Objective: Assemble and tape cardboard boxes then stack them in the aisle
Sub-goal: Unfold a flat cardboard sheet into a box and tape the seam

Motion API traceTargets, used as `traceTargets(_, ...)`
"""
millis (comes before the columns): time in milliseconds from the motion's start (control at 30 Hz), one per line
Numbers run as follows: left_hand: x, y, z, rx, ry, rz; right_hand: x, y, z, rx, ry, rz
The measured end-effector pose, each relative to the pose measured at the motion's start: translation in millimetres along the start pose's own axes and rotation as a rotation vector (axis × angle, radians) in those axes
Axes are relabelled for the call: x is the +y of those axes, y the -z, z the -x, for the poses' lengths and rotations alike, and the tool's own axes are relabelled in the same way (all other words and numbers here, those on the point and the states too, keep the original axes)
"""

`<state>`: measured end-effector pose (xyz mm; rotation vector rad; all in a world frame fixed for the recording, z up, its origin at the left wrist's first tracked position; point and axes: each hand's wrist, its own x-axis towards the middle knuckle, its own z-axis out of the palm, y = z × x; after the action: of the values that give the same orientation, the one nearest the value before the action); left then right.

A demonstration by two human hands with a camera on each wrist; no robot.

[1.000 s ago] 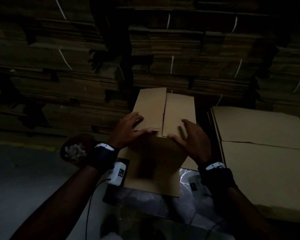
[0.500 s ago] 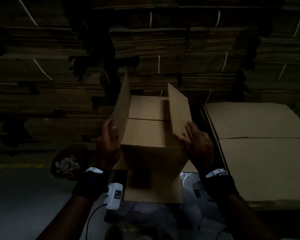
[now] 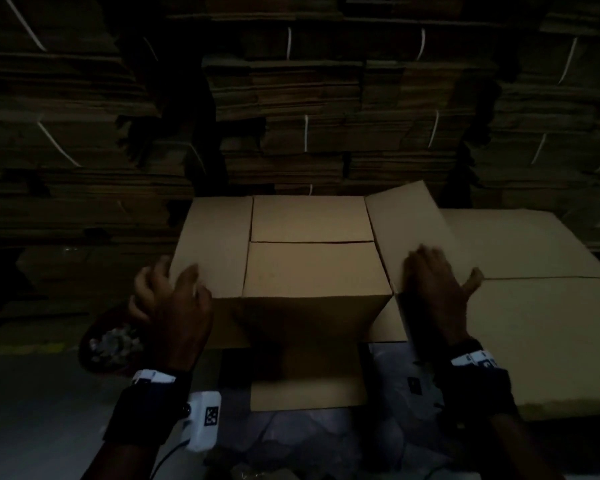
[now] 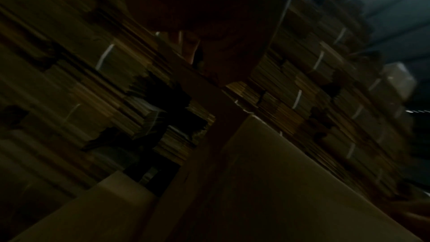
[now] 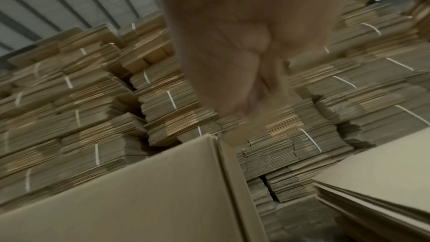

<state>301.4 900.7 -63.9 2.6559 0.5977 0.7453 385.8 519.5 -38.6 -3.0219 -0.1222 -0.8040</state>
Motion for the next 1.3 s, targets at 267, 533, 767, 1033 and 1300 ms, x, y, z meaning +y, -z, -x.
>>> traceTargets(267, 50, -20, 5, -0.694, 0.149, 0.603, -26, 8, -55, -0.649, -0.190, -0.422)
traceTargets(533, 29, -46, -16, -0.511, 0.209, 0.689, -20, 2, -44, -0.687, -0.228, -0.579)
traceTargets(767, 43, -35, -48, -0.300, 0.294, 0.622, -6, 3, -20, -0.650, -0.092, -0.375)
traceTargets(1033, 80, -40, -102, -0.332, 0.171, 0.690, -8, 18, -14, -0.413, 0.171, -0.235)
traceTargets(1300, 121, -31, -86, -0.743, -0.746, 0.121, -49, 27, -16, -0.425, 0.389, -0.316)
